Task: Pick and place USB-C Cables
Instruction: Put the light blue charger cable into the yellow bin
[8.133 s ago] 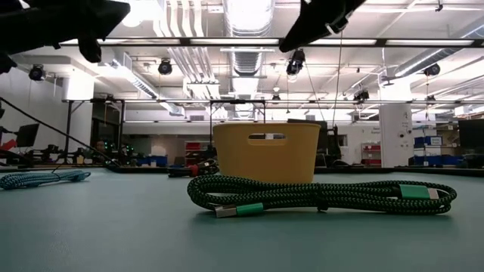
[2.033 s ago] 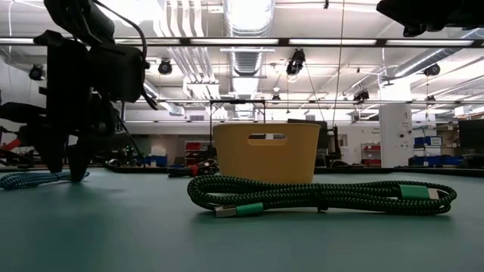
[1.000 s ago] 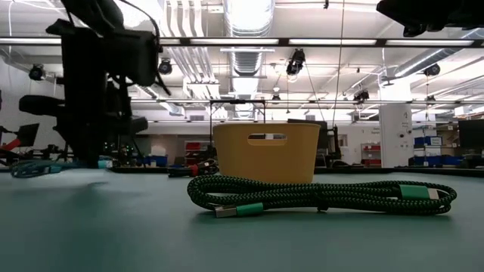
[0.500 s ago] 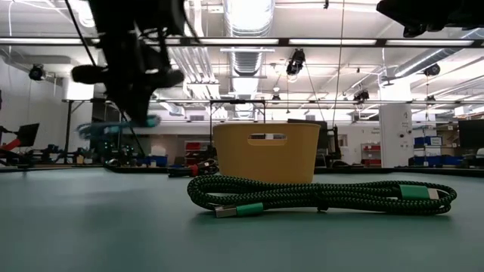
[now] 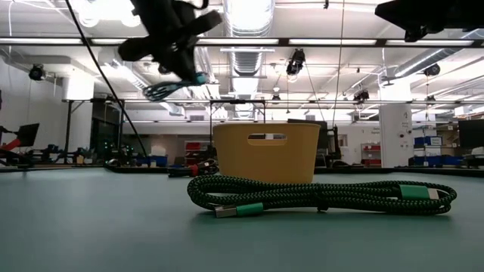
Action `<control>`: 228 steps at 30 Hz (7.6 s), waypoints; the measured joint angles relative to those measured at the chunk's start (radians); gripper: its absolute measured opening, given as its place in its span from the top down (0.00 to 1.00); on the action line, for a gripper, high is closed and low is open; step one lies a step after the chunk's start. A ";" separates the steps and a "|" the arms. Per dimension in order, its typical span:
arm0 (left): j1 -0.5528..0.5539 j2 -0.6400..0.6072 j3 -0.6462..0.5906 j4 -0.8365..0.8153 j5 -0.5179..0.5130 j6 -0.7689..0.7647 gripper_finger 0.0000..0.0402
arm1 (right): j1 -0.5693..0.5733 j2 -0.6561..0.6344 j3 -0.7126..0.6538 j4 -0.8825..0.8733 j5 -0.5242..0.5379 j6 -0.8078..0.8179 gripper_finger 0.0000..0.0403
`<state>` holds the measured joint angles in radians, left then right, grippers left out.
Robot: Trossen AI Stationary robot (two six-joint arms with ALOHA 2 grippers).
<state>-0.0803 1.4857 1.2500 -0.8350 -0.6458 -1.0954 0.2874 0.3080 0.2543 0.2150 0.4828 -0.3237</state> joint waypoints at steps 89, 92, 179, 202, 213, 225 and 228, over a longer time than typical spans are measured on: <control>0.098 0.339 0.215 0.399 0.196 -0.119 0.96 | 0.000 -0.001 0.019 0.003 0.017 0.044 0.89; 0.106 0.341 0.208 0.399 0.221 -0.130 0.96 | 0.000 -0.001 0.019 0.003 0.017 0.044 0.89; 0.127 0.434 0.055 0.540 0.294 -0.311 0.96 | 0.000 -0.001 0.019 -0.001 0.018 0.036 0.89; 0.127 0.435 0.053 0.540 0.289 -0.311 0.96 | 0.000 -0.001 0.019 -0.001 0.018 0.036 0.89; 0.127 0.435 0.053 0.540 0.287 -0.311 0.96 | 0.000 -0.001 0.019 -0.001 0.018 0.036 0.89; 0.127 0.435 0.053 0.540 0.279 -0.311 0.96 | 0.000 -0.001 0.019 -0.001 0.018 0.036 0.89; 0.127 0.435 0.053 0.540 0.279 -0.311 0.96 | 0.000 -0.001 0.019 -0.001 0.018 0.036 0.89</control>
<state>0.0467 1.9202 1.3028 -0.2950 -0.3664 -1.4063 0.2876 0.3069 0.2733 0.2142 0.5006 -0.2881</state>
